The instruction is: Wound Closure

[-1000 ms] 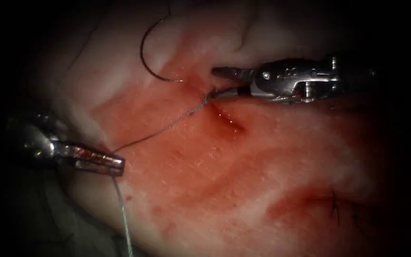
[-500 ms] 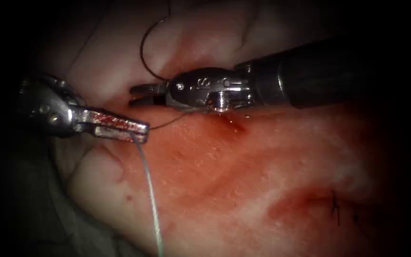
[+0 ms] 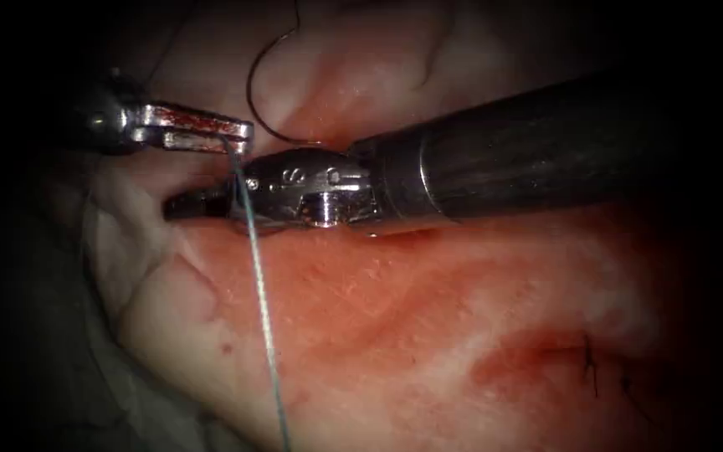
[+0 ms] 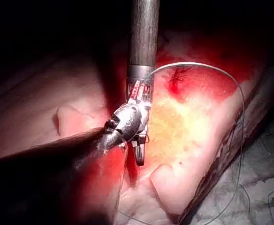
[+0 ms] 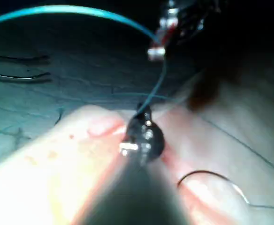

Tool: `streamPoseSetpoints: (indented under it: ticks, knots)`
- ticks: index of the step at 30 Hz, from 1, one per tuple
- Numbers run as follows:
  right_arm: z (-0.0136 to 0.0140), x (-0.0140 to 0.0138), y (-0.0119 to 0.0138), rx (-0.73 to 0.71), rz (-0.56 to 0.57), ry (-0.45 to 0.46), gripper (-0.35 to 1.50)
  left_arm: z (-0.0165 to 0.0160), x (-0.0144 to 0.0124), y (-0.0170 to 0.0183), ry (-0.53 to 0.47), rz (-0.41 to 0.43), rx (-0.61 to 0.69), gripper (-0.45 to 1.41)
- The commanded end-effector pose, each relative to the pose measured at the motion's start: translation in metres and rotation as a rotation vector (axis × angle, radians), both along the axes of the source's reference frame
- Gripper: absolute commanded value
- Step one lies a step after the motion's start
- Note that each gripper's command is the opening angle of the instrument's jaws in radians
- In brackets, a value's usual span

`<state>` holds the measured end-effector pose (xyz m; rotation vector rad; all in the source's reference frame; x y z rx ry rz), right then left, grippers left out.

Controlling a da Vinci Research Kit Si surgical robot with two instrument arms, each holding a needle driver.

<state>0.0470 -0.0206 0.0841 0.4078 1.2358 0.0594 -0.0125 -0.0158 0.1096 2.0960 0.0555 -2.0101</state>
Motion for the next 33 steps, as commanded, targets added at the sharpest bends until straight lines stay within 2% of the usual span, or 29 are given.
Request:
streamPoseSetpoints:
  ticks: [1,3,7,11,15,24,26,29,33]
  knots:
    - [0.0001,0.0004,-0.0007,0.001,-0.017,0.015,-0.28,0.001,-0.0003,-0.0001,0.002,0.001,-0.003,-0.45]
    - [-0.0002,-0.0007,-0.0012,-0.001,-0.05,0.054,-0.31,0.0031,0.0004,0.0002,0.001,0.009,-0.019,-0.45]
    - [-0.0005,-0.0022,-0.0018,0.0,-0.066,0.11,-0.35,0.0053,0.0009,0.0,0.001,0.017,-0.039,-0.45]
    - [-0.0012,-0.0045,-0.003,-0.005,-0.043,0.143,-0.35,0.0083,0.0008,-0.0009,0.0,0.025,-0.069,-0.45]
    - [-0.0019,-0.0067,-0.0042,0.021,-0.014,0.2,-0.35,0.01,0.0005,-0.0014,-0.039,0.03,-0.07,-0.45]
    - [-0.0021,-0.0077,-0.0048,0.099,0.048,0.278,-0.35,0.0104,-0.0002,-0.0016,-0.08,0.04,-0.073,-0.45]
    - [-0.0021,-0.0077,-0.005,0.138,0.073,0.307,-0.3,0.0105,-0.0002,-0.0017,-0.089,0.046,-0.074,-0.45]
    - [-0.0018,-0.0075,-0.0052,0.2,0.111,0.35,-0.11,0.0108,-0.0001,-0.0023,-0.12,0.05,-0.078,-0.45]
    - [-0.0024,-0.0082,-0.0041,0.246,0.151,0.405,-0.11,0.0119,-0.0001,-0.0033,-0.13,0.065,-0.087,-0.45]
